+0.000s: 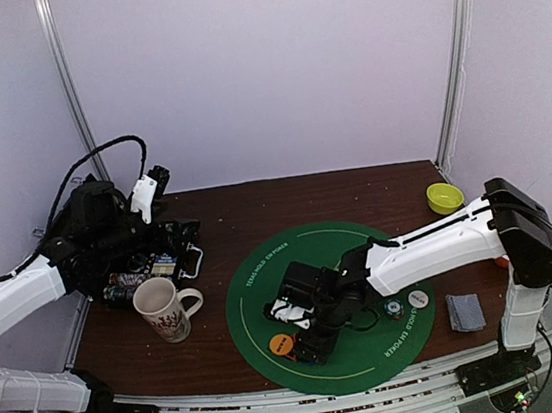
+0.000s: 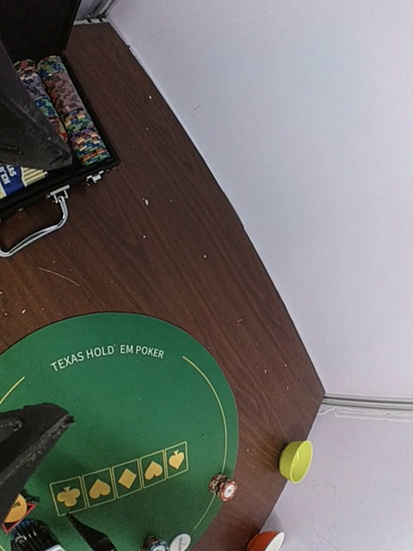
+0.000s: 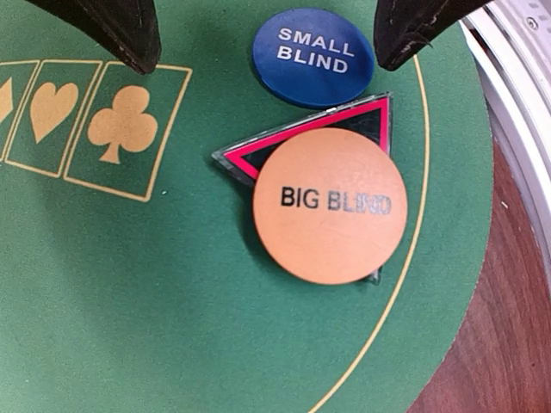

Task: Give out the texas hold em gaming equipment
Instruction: Move the small blind button to the poker table mat, then pick up the big blind button from the poker table mat.

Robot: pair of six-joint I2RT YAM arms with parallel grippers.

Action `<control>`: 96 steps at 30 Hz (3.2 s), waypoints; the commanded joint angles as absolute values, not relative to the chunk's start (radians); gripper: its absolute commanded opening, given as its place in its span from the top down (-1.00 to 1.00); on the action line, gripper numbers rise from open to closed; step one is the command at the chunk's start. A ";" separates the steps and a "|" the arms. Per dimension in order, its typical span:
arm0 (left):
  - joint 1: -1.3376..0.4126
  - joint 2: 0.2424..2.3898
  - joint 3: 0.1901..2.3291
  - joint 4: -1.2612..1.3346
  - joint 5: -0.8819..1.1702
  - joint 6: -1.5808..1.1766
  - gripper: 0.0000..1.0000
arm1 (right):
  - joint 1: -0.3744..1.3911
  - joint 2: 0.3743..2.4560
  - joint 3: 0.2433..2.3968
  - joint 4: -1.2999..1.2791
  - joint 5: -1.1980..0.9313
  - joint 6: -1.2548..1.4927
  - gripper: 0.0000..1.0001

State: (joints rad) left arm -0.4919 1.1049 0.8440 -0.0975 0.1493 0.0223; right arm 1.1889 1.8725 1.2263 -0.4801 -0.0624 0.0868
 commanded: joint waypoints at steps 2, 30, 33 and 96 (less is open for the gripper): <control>-0.488 1.097 0.833 -0.049 0.141 0.044 -0.96 | 1.220 1.891 1.235 -0.502 -0.137 0.046 -0.72; -0.489 1.100 0.832 -0.058 0.127 0.047 -0.96 | 1.219 1.996 1.239 -0.574 -0.065 0.031 -0.18; -0.489 1.100 0.833 -0.058 0.126 0.048 -0.96 | 1.237 1.979 1.235 -0.569 -0.103 0.030 -0.06; -0.488 1.095 0.830 -0.060 0.127 0.055 -0.96 | 1.178 2.048 1.472 -0.465 -0.223 -0.058 0.09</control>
State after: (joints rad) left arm -0.4919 1.1049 0.8394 -0.0978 0.1333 0.0372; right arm 1.1793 2.0575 1.4391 -0.4606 -0.2035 -0.0578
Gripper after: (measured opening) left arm 0.983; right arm 0.516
